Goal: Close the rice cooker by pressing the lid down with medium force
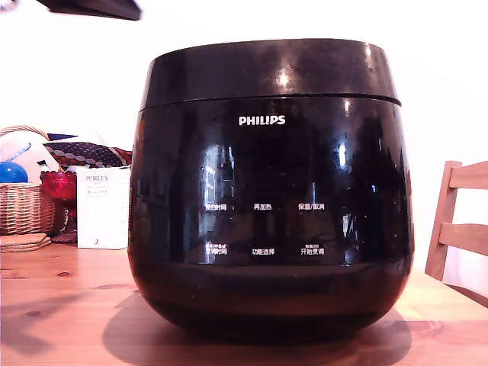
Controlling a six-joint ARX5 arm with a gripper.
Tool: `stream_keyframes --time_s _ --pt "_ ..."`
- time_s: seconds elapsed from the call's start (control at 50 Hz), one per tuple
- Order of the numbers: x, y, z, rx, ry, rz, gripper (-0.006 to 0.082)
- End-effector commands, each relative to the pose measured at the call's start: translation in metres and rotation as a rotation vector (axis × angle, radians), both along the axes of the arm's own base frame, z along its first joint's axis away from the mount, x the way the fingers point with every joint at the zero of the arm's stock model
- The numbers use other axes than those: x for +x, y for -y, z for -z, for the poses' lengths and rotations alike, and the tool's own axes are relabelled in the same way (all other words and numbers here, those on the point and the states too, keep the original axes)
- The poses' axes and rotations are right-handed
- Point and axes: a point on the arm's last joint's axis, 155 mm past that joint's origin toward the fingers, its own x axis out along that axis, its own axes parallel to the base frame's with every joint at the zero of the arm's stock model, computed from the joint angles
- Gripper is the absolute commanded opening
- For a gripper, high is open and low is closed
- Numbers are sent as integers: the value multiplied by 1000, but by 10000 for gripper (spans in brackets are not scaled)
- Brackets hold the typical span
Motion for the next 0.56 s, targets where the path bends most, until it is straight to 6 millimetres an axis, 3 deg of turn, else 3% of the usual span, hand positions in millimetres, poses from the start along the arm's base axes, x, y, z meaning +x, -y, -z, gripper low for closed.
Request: stream_keyframes --time_s 0.0,0.24,0.54 --pt "5 -12 -2 16 -12 -24 -19" --pt "20 -56 -9 51 -47 -120 -19" --pt "22 -66 -12 53 -56 -146 -19"
